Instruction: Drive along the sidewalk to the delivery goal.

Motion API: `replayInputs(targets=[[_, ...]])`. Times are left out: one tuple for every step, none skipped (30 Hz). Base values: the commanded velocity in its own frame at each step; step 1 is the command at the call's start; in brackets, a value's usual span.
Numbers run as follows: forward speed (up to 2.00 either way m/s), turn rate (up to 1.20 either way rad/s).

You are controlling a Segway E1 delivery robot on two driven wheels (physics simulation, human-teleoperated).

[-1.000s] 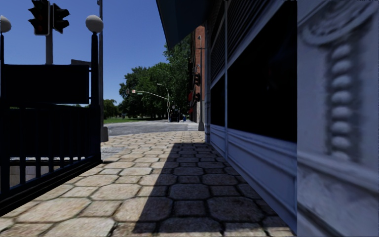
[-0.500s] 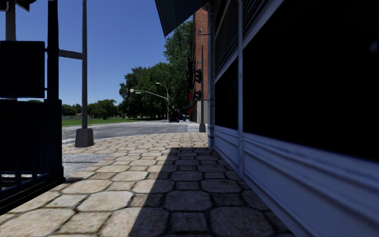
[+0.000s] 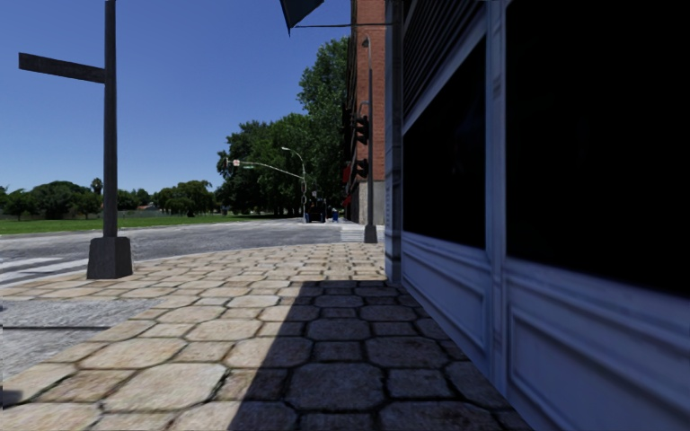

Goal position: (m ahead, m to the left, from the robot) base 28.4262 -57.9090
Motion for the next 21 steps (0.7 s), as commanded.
replayInputs(targets=[[2.00,0.00],[2.00,0.00],[2.00,0.00],[2.00,0.00],[2.00,0.00],[2.00,0.00],[2.00,0.00],[2.00,0.00],[2.00,0.00],[2.00,0.00],[2.00,0.00],[2.00,0.00],[2.00,0.00],[2.00,0.00],[2.00,0.00],[2.00,0.00],[2.00,0.00],[2.00,0.00],[2.00,0.00],[2.00,0.00],[2.00,0.00]])
